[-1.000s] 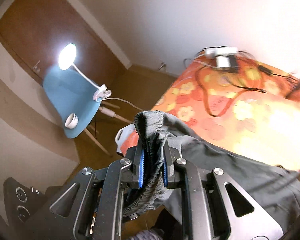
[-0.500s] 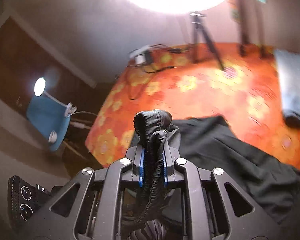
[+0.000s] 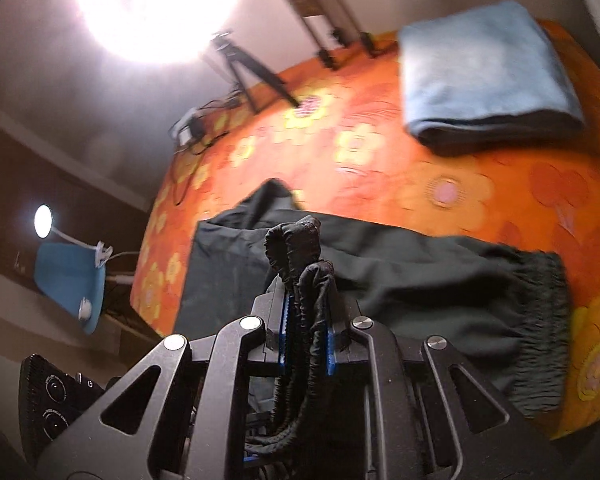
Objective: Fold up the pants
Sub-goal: 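Lay the trousers flat on the bed and open both tools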
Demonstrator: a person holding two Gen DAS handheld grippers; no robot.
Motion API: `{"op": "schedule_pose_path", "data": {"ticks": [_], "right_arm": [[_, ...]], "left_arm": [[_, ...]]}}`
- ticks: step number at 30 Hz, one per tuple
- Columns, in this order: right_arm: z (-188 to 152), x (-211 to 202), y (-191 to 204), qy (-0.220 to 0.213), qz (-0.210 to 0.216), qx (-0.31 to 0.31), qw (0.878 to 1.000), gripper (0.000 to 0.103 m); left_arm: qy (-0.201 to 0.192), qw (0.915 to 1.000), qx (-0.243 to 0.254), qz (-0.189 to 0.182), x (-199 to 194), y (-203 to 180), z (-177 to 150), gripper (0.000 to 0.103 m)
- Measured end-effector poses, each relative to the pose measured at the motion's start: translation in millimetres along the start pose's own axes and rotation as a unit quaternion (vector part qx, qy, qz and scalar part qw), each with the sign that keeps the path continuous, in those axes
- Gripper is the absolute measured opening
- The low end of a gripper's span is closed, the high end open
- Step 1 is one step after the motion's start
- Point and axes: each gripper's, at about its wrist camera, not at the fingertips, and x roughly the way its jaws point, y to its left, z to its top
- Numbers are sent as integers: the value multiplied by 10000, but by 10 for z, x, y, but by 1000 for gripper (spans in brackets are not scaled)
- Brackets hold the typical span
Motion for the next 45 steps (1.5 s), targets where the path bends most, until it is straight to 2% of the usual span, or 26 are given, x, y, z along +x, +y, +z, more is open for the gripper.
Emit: {"op": "schedule_pose_path", "data": {"ticks": [5,9,10,12,16,18,20,21,23,27,33,36,38,39,42,43,44,45], "right_arm": [[57,-9,-432,-139,-13,353,9993,14],[99,58,-508,-144,-75,231,9996,14],[101,78,-525,-140,-116,190,9997,14],[94,98,-565,-102,-103,176,9997,14],[68,99,-745,-9,-49,243,9997,14],[65,109,-854,62,-79,336,9994,20],[55,76,-946,8,-547,424,9976,39],[41,27,-982,-98,-715,457,9963,39],[-38,-104,-1015,-269,-875,559,9942,40],[-274,-262,-996,-219,-815,668,9942,42],[-543,-79,-1048,42,-1258,749,9892,42],[-629,-31,-1091,35,-1080,967,9894,42],[-648,-26,-1061,11,-1122,930,9893,51],[-653,-11,-1051,36,-1129,945,9891,52],[-651,63,-971,126,-1359,822,9872,52],[-652,98,-938,186,-1505,721,9858,48],[-657,114,-915,205,-1619,663,9844,33],[-665,122,-893,243,-1704,609,9832,26]], "left_arm": [[315,9994,92,-142,173,-201,-87,18],[342,9994,53,-102,-64,-113,-203,19],[341,9994,32,-56,-106,-122,-255,23],[305,9991,69,281,-322,44,-387,29],[489,9924,-88,1123,-567,601,-669,30],[628,9863,-372,1478,-677,906,-833,30],[717,9818,-602,1653,-764,1097,-937,30],[727,9793,-685,1762,-807,1183,-995,30],[679,9774,-847,1816,-892,1285,-1074,30],[564,9761,-982,1853,-1002,1342,-1164,30],[515,9732,-1202,1889,-1077,1454,-1275,30],[516,9722,-1232,1924,-1121,1471,-1341,30],[535,9710,-1283,1947,-1118,1504,-1367,30],[555,9702,-1320,1955,-1108,1529,-1384,30],[611,9694,-1372,1941,-1078,1572,-1411,30],[633,9691,-1367,1954,-1067,1577,-1416,30],[649,9689,-1339,1976,-1057,1583,-1424,30],[665,9689,-1316,1986,-1054,1587,-1431,30]]}}
